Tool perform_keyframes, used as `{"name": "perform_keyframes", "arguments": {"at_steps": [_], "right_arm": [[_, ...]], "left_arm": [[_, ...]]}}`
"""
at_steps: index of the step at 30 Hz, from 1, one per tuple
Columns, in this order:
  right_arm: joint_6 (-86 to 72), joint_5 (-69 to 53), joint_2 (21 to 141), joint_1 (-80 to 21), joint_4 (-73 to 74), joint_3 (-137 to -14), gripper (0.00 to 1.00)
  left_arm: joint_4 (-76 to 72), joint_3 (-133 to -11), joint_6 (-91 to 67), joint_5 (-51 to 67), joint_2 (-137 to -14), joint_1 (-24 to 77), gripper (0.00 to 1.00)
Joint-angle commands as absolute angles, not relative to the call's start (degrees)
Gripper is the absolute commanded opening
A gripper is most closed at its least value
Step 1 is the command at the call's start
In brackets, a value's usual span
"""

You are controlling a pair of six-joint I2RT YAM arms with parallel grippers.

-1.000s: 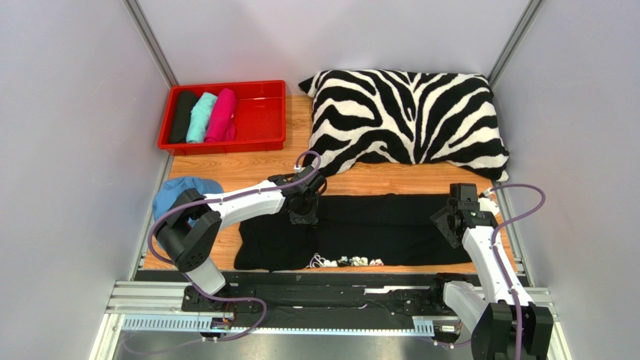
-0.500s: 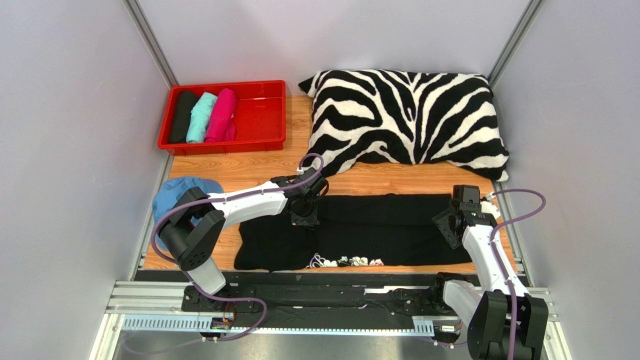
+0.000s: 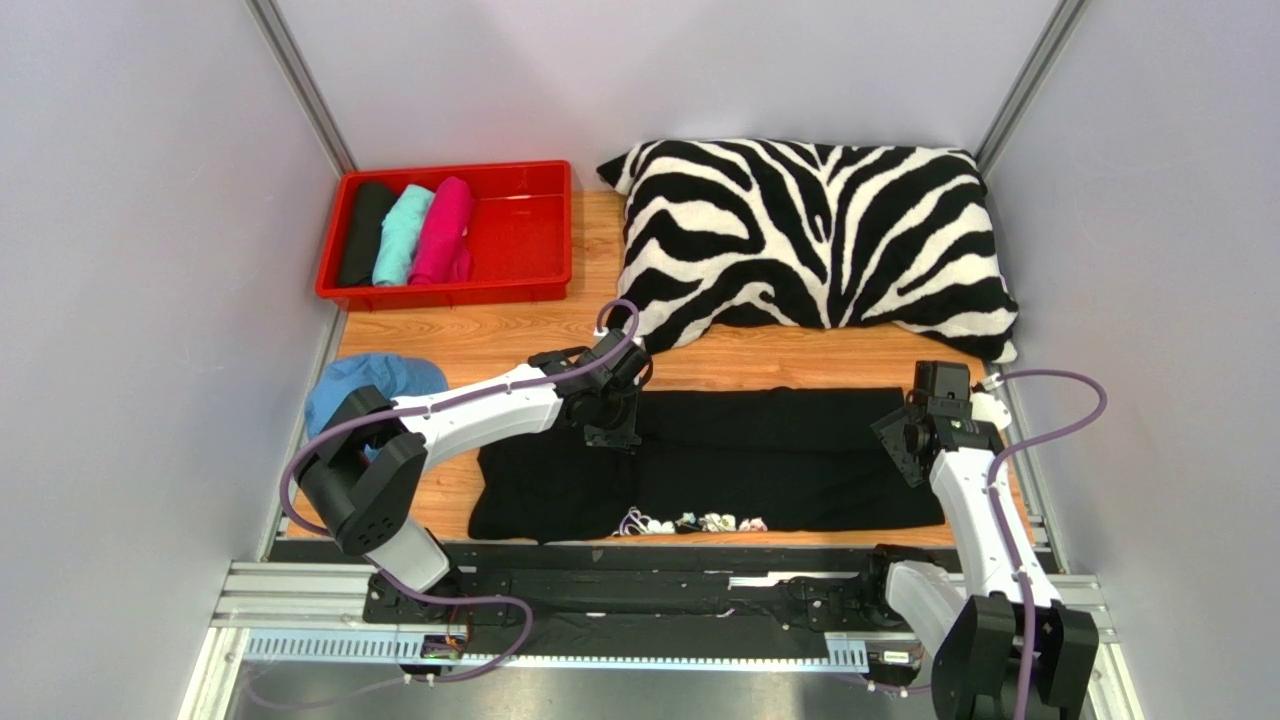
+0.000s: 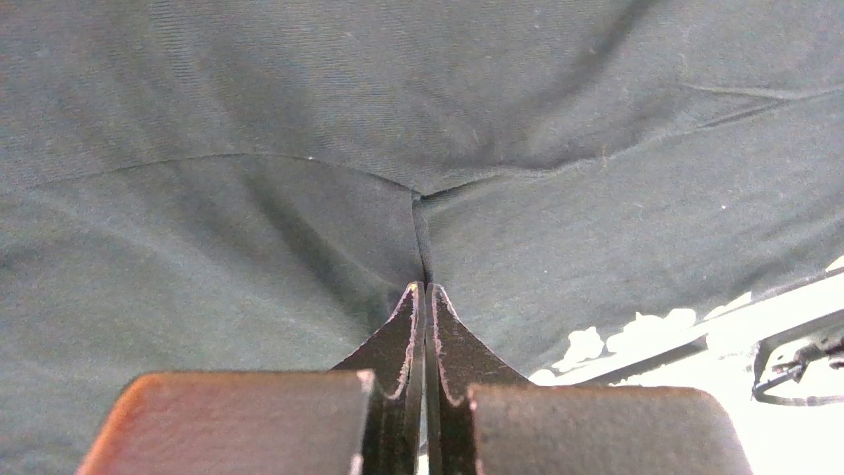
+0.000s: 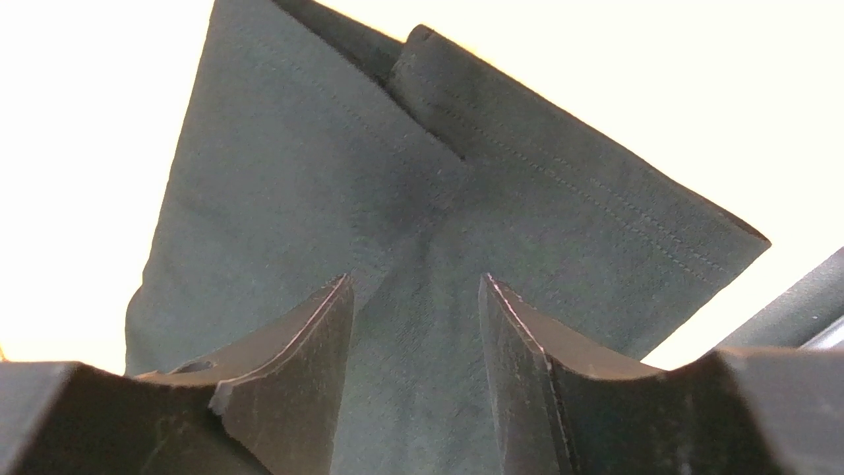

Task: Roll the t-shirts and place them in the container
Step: Fold the T-shirt at the center of the board.

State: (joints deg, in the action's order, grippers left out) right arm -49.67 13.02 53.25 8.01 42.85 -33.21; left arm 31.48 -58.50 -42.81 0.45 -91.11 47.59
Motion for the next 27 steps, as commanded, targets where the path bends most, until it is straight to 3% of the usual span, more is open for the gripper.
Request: {"name": "perform_keyframes", "arguments": {"at_steps": [1,27], "right_arm": [[-50.97,15.55,56.5,8.53,41.4,-35.6,0.53],[-54.05,15.38,61.7,9.67,35.42,-35.68,0.42]], "left_arm": [[29.62,-57.92,-41.22,2.72,-88.95,47.9,0.0],[29.71,-57.3,-39.81,3.34,-88.24,47.9,0.0]]}}
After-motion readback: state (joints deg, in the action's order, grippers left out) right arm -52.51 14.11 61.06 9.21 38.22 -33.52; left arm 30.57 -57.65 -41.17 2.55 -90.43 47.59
